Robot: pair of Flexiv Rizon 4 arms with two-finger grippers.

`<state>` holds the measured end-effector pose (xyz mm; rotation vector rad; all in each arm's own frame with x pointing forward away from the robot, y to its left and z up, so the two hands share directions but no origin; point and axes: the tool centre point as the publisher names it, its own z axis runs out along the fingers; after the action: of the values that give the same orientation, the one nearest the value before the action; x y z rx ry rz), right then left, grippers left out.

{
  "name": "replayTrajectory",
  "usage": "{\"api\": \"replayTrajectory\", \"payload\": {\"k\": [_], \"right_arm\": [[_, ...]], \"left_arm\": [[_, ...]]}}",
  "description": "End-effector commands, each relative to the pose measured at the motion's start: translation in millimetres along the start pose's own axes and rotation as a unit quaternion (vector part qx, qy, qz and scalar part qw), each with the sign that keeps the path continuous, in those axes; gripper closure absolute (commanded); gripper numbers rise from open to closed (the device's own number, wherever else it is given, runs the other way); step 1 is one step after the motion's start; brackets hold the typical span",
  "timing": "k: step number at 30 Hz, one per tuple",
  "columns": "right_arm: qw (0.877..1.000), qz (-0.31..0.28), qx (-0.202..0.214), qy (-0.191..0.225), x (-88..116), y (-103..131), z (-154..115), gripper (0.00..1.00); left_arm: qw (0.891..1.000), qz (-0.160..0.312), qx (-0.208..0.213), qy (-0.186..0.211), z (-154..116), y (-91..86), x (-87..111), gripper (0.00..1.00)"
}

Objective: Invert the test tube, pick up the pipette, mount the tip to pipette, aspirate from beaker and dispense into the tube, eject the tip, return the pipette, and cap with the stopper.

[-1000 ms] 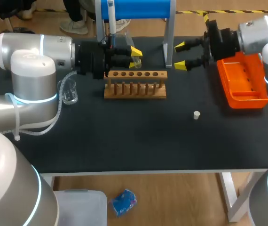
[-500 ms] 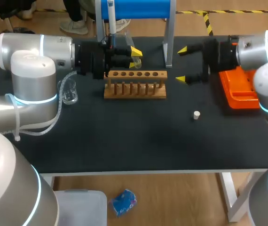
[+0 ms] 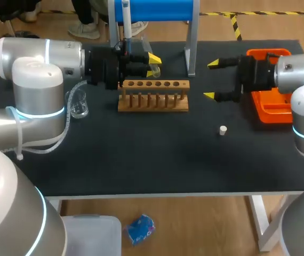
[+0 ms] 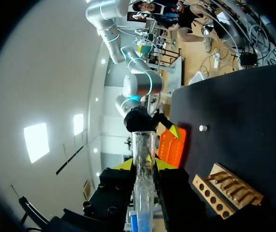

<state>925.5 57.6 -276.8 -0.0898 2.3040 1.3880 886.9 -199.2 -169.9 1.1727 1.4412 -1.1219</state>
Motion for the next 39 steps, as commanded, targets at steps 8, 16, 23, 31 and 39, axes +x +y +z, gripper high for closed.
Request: {"api": "replayTrajectory", "payload": {"k": [8, 16, 23, 31, 39], "right_arm": [[1.0, -0.006, 0.006, 0.02, -3, -6, -2, 0.0], [1.0, -0.006, 0.006, 0.02, -3, -6, -2, 0.0], [1.0, -0.006, 0.006, 0.02, -3, -6, -2, 0.0], [1.0, -0.006, 0.006, 0.02, -3, -6, -2, 0.0], [1.0, -0.006, 0.006, 0.02, -3, -6, -2, 0.0]], "left_arm": [[0.98, -0.181, 0.044, -0.075, 0, 11.2, 4.1, 1.0], [0.966, -0.237, 0.063, -0.088, -2, 18.6, -5.1, 1.0], [0.966, -0.237, 0.063, -0.088, -2, 18.6, -5.1, 1.0], [0.903, -0.421, 0.078, -0.042, -15, 38.5, -18.3, 1.0], [0.835, -0.536, 0.109, -0.062, -18, 50.5, -34.7, 1.0]]}}
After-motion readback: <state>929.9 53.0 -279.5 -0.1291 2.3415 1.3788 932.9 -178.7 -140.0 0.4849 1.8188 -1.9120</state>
